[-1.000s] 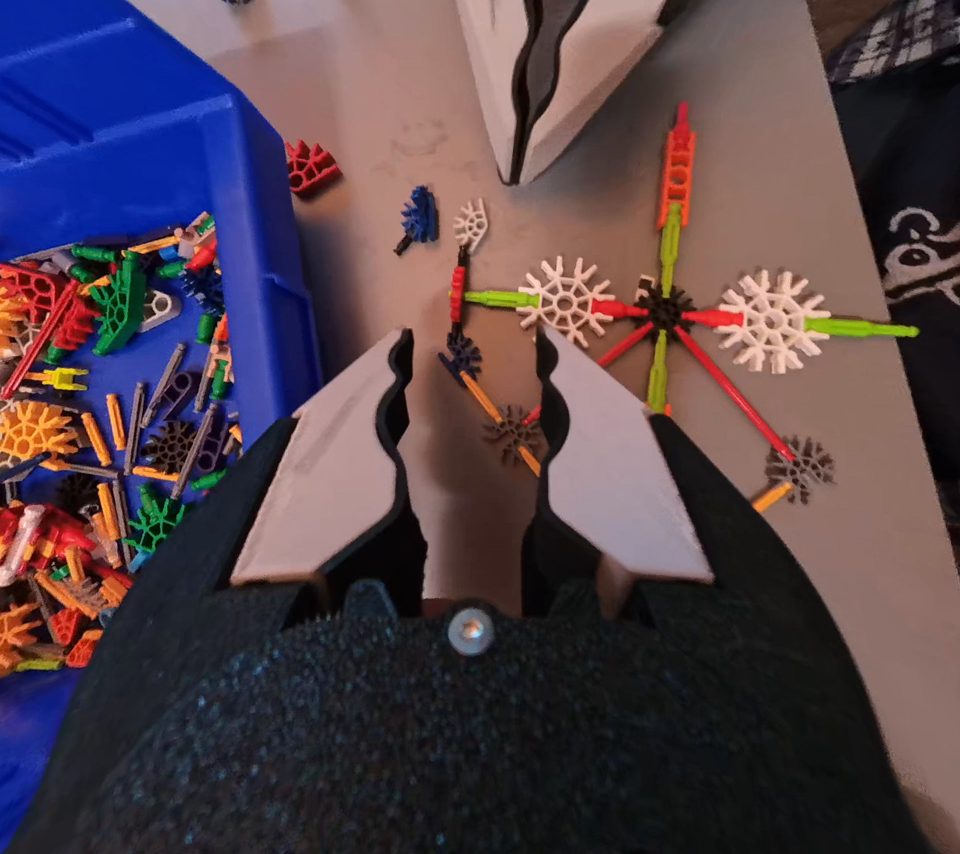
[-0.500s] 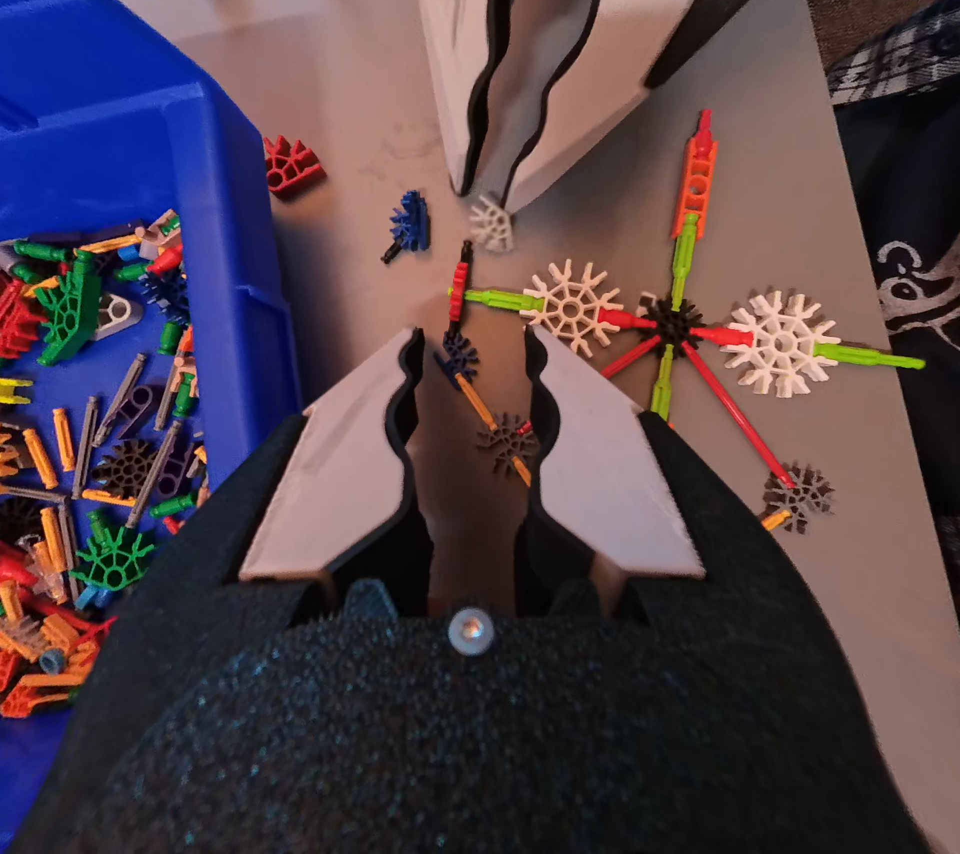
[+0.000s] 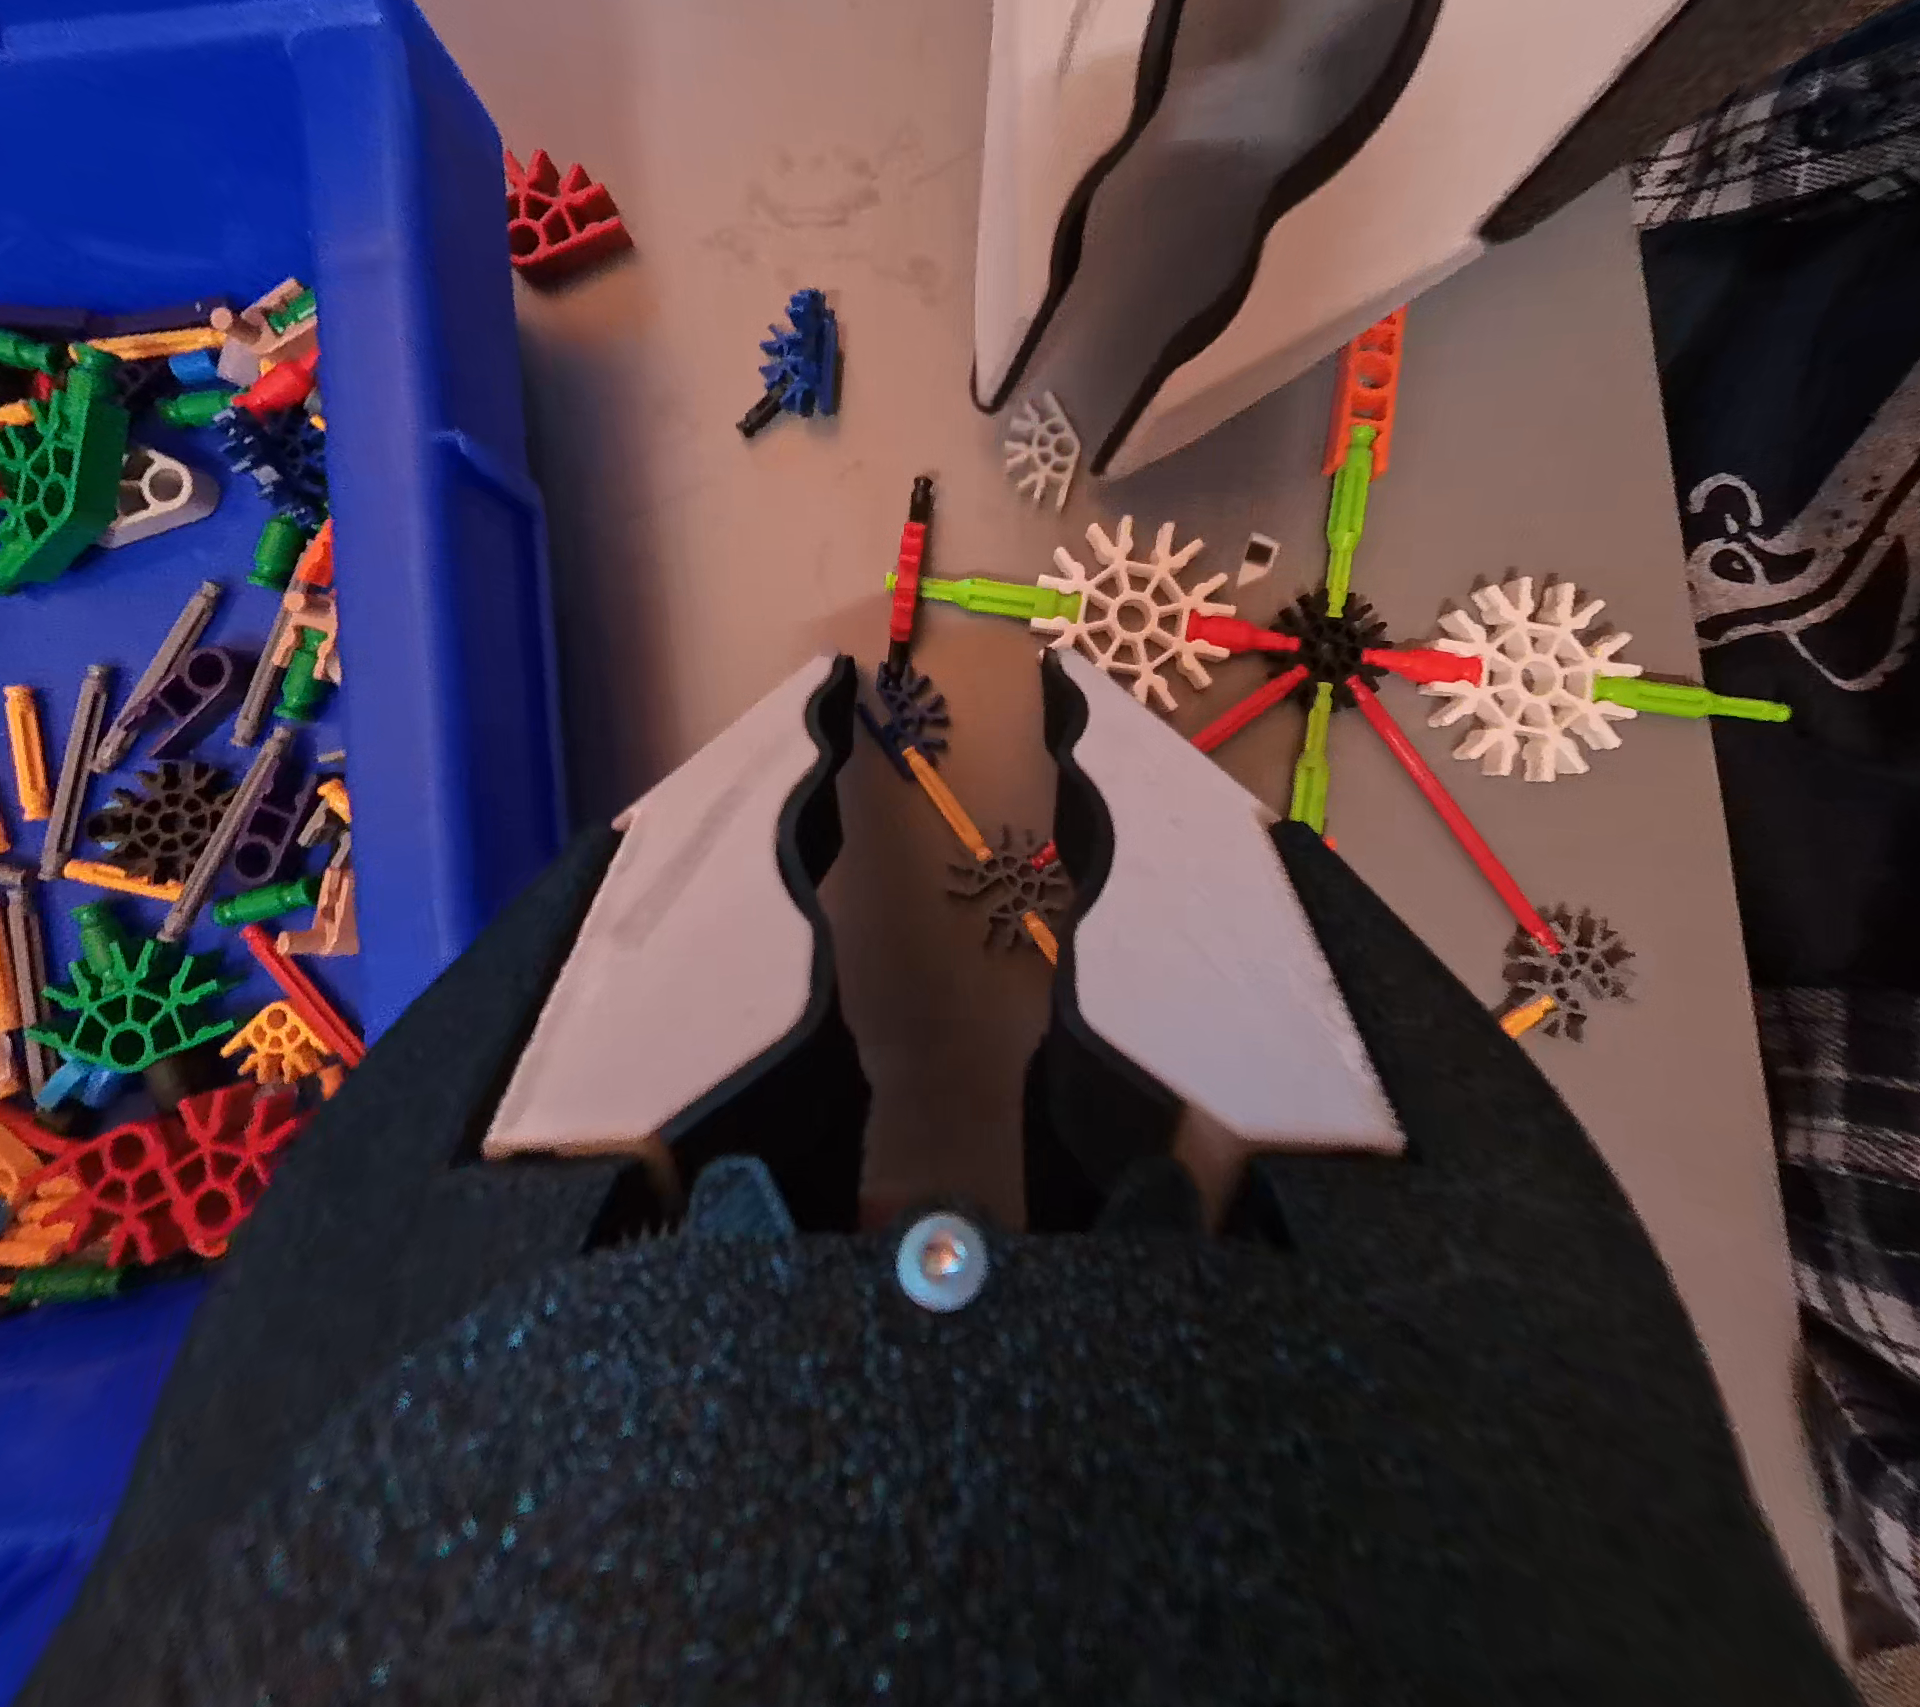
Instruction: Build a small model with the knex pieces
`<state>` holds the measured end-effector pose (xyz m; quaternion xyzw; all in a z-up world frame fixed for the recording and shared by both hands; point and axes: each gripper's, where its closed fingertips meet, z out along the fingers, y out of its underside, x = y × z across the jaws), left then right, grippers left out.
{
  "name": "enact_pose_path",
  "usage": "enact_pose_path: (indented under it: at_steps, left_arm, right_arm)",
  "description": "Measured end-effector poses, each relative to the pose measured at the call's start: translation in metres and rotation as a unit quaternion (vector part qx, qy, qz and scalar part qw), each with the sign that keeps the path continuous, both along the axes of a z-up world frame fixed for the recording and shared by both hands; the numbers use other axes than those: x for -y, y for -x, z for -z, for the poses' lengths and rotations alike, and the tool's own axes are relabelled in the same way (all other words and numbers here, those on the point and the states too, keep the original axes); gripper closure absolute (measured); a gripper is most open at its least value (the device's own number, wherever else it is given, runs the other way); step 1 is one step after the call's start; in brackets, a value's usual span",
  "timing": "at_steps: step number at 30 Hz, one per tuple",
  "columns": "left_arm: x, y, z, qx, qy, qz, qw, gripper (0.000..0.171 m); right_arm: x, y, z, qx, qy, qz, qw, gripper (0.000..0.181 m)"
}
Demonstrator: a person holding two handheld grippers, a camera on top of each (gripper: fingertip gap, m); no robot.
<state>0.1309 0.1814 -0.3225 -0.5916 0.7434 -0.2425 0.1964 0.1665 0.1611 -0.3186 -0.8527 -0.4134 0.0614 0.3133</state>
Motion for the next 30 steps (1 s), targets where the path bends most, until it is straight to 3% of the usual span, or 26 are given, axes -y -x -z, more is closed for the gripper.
enact_pose_path:
  at_steps: [6,9,14,21,30]
  left_arm:
    - [-0.004,0.009,0.000,-0.011,-0.004,-0.003,1.000,0.135]
    - [-0.005,0.011,0.000,-0.012,-0.004,-0.005,1.000,0.134]
    - [-0.005,0.011,0.000,-0.011,-0.003,-0.006,1.000,0.134]
    - [-0.006,0.013,0.001,-0.013,0.000,-0.008,1.000,0.133]
    - [-0.005,0.012,0.001,-0.014,0.004,-0.006,1.000,0.133]
  right_arm:
    - [0.002,-0.014,0.004,0.029,0.004,-0.029,0.999,0.169]
    - [0.003,-0.011,-0.009,-0.015,0.006,-0.026,1.000,0.163]
    - [0.006,-0.015,0.002,0.010,0.021,-0.034,0.999,0.154]
    - [0.014,-0.005,-0.006,-0.015,0.022,-0.029,0.999,0.161]
    - [0.010,-0.001,0.007,-0.013,0.041,-0.020,0.999,0.158]
